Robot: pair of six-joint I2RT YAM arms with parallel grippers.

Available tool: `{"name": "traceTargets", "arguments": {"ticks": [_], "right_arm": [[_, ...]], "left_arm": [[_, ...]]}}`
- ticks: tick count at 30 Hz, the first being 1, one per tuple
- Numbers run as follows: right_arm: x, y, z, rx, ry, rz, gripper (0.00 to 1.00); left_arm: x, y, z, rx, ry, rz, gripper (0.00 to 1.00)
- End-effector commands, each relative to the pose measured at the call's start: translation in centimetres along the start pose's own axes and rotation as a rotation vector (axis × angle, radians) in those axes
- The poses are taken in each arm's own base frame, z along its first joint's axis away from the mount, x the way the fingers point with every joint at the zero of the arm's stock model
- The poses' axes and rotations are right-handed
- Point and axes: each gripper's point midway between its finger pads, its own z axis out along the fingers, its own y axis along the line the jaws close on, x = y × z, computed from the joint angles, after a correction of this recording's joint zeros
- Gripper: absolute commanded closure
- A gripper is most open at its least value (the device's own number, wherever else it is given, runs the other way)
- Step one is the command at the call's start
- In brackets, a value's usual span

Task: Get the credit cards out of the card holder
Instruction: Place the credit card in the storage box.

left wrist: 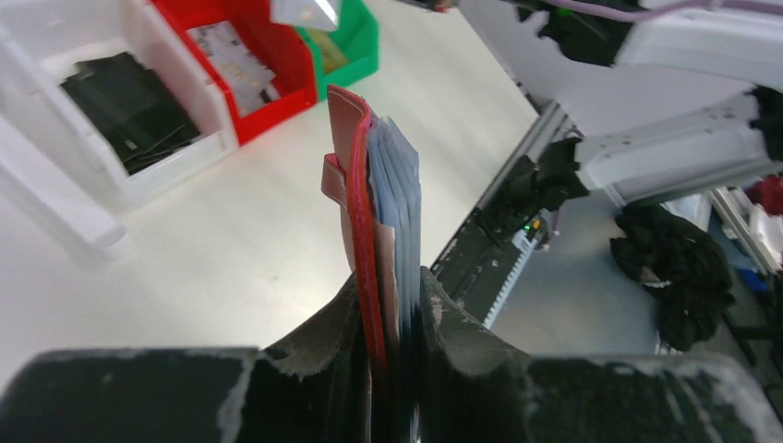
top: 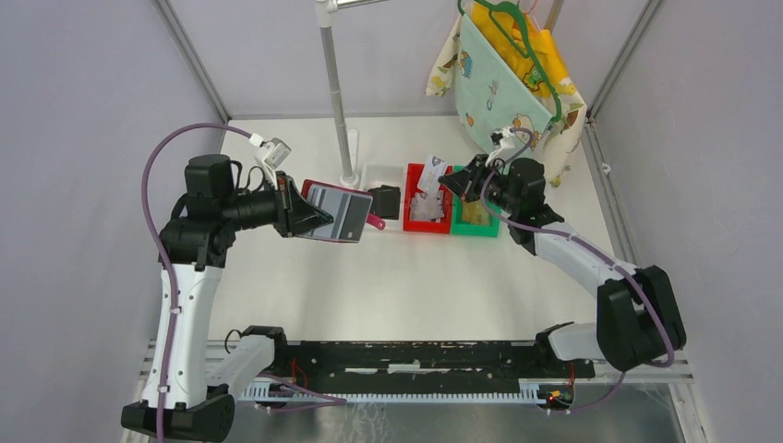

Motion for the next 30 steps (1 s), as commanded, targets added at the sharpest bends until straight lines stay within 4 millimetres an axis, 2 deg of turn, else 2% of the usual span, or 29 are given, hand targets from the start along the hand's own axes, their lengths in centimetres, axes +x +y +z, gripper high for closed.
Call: {"name": "traceTargets", "arguments": {"ticks": [1,4,8,19,20,23,25,30], "right_arm": [[2.4,-4.3,1.5,0.124,0.136,-0.056,1.00],[3.4,-6.0,2.6,0.158,0.175,-0.048,1.00],[5.0,-7.2,4.0,0.165,0.226,-0.037,1.00],[7.9,-8.8,6.6,0.202,0.321,-0.064,1.00],[8.0,-8.9,6.6,0.214,0.323,-0.074,0.99],[7.6,-9.3,6.4,0.262,0.314,-0.116,0.85],[7.0,-9.3,6.4,0.289,0.311,-0.151,0.81],[4.8,-8.5,6.1,0.329,0.275,-0.221,0.68]], "left_arm": [[-1.6,-5.4,-1.7,0.213,-0.055,0.133,0.87],[-1.9,-6.8,-2.3,0.264,-0.075,0.144,0.87],[-2.4,-7.8,-2.9,0.277,-0.113,0.170,0.87],[-3.0,-8.5,-3.1,0.307,-0.123,0.165,0.86],[-3.0,-8.6,-3.1,0.307,-0.124,0.165,0.86],[-3.2,-8.8,-3.2,0.315,-0.130,0.165,0.86],[-3.3,-9.0,-3.3,0.321,-0.133,0.164,0.86],[-3.6,-9.5,-3.6,0.330,-0.142,0.175,0.86]]}}
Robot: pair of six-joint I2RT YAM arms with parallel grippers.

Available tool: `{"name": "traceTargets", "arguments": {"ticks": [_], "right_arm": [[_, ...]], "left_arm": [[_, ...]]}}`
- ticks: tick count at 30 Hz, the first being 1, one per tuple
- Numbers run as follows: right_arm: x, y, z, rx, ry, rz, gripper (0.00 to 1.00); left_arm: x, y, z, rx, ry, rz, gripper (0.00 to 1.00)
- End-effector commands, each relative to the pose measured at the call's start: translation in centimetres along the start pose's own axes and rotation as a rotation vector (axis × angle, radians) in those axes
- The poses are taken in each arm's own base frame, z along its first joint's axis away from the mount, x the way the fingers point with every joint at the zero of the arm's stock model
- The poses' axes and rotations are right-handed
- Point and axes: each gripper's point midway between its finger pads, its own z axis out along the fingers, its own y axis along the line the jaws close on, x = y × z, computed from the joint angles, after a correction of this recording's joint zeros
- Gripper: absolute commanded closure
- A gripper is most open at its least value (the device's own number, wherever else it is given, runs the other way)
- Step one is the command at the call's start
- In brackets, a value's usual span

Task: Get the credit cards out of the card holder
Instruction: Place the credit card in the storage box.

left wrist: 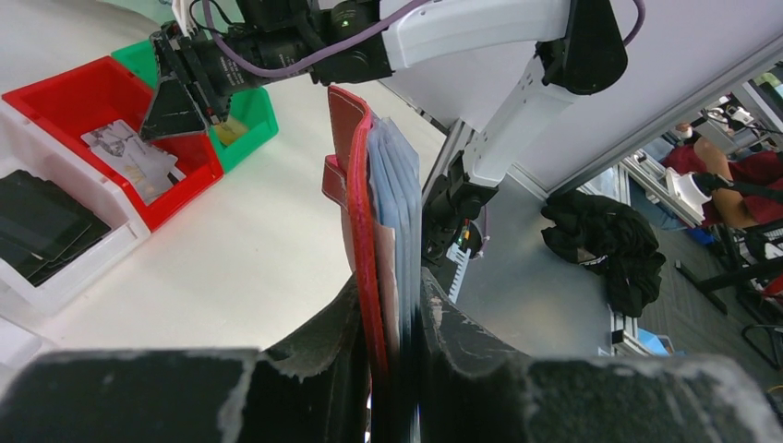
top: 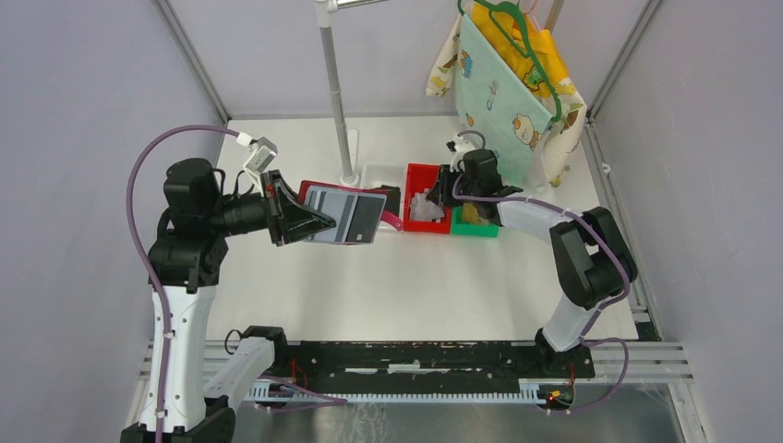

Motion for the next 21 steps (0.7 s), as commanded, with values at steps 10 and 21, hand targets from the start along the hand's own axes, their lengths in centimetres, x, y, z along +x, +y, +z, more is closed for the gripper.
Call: {"name": "traceTargets", "arguments": {"ticks": [10,21], "right_arm": [[-11.1,13.0,-14.2,-0.384,-0.487,-0.069,0.02],[-8.0,26.4,-27.8,-1.086,-0.704,0.131,0.02]], "left_arm": [[-4.2,-3.4,-0.5,0.066,-0.136,0.098,0.88],[-9.8,-4.5,-0.8,0.060,-0.357,0.029,0.92]]}}
